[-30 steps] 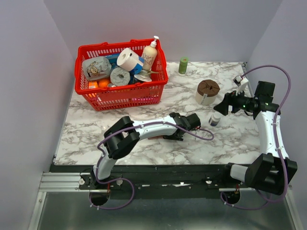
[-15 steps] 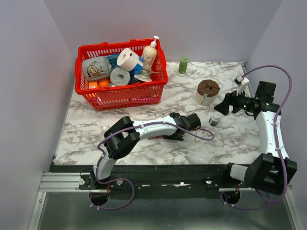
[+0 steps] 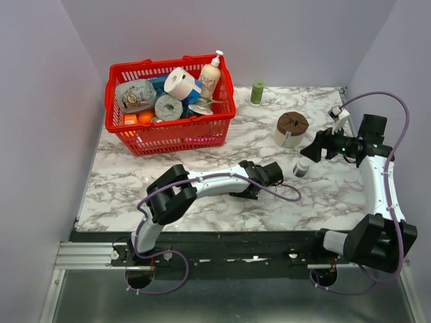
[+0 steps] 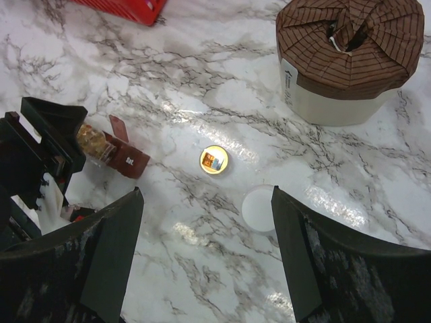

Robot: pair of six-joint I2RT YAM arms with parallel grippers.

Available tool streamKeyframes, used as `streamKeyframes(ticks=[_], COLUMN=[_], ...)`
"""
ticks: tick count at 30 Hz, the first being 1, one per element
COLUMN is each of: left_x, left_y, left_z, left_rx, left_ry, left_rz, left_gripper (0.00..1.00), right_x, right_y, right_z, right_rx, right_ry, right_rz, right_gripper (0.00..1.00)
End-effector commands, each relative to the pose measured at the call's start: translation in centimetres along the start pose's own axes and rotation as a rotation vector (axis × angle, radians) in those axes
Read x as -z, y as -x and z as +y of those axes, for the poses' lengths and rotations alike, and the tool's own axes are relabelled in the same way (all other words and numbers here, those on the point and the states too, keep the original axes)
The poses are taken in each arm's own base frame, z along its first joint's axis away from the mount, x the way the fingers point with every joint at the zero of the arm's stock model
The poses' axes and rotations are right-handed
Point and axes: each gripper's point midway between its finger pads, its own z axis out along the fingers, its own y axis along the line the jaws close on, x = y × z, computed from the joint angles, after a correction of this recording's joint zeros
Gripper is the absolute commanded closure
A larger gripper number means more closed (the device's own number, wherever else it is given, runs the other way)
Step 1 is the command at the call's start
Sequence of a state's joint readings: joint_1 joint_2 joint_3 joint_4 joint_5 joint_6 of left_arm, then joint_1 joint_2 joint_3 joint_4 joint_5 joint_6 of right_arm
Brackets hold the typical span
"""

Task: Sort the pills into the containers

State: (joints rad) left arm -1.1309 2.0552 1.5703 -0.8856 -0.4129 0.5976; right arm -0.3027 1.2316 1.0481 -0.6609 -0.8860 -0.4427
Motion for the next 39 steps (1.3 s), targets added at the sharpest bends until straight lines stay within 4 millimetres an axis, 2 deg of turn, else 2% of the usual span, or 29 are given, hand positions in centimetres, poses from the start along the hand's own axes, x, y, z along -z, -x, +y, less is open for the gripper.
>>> streamKeyframes(ticks=[1,12,16,24,28,30,31,33,34,35,36,37,38,39], left_x=[1.1,1.0,1.2,1.6,3.2,4.7,5.6,7.6,8.8,10.1,10.8,11.7,12.4,11.4], left_y=[-0.1,-0.5,-0.2,-0.7,0.4,0.5,1.3,1.3,1.7,1.3,1.0,0.7,-0.1,-0.7], left_z=[0.6,0.4,0.9,1.6,2.6,2.8,3.5,3.3,4.5,3.7,3.9,5.2,5.2,4.2], left_rx=[-0.026,0.011,0.058,0.181,0.259,0.308,0.364,0.413,0.486,0.507,0.539,0.585,0.622,0.631], left_ry=[0.038,0.018,0.019,0.065,0.106,0.118,0.134,0.124,0.156,0.131,0.136,0.186,0.192,0.168], left_rz=[0.020,-0.014,-0.065,-0.191,-0.318,-0.391,-0.466,-0.592,-0.686,-0.769,-0.821,-0.891,-0.925,-0.909], left_gripper=[1.00,1.00,1.00,1.00,1.00,1.00,1.00,1.00,1.00,1.00,1.00,1.00,1.00,1.00], right_x=[0.0,0.0,0.0,-0.1,-0.2,-0.2,-0.2,-0.3,-0.3,-0.3,-0.4,-0.4,-0.4,-0.4], right_y=[-0.1,-0.3,-0.3,-0.5,-0.6,-0.7,-0.8,-0.9,-1.0,-1.0,-1.0,-1.1,-1.1,-1.1], right_z=[0.5,0.4,0.3,0.2,0.0,0.0,0.0,0.0,0.0,0.0,0.1,0.1,0.1,0.1], right_rx=[-0.009,-0.014,-0.011,-0.020,-0.023,-0.024,-0.024,-0.023,-0.022,-0.018,-0.018,-0.022,-0.017,-0.019], right_ry=[0.036,0.037,0.032,0.031,0.030,0.029,0.030,0.030,0.037,0.034,0.038,0.042,0.042,0.043], right_rz=[-0.005,-0.001,0.000,0.005,0.010,0.012,0.013,0.015,0.015,0.015,0.013,0.014,0.013,0.013], right_gripper=[0.14,0.14,0.14,0.14,0.12,0.12,0.11,0.11,0.11,0.11,0.11,0.11,0.11,0.11])
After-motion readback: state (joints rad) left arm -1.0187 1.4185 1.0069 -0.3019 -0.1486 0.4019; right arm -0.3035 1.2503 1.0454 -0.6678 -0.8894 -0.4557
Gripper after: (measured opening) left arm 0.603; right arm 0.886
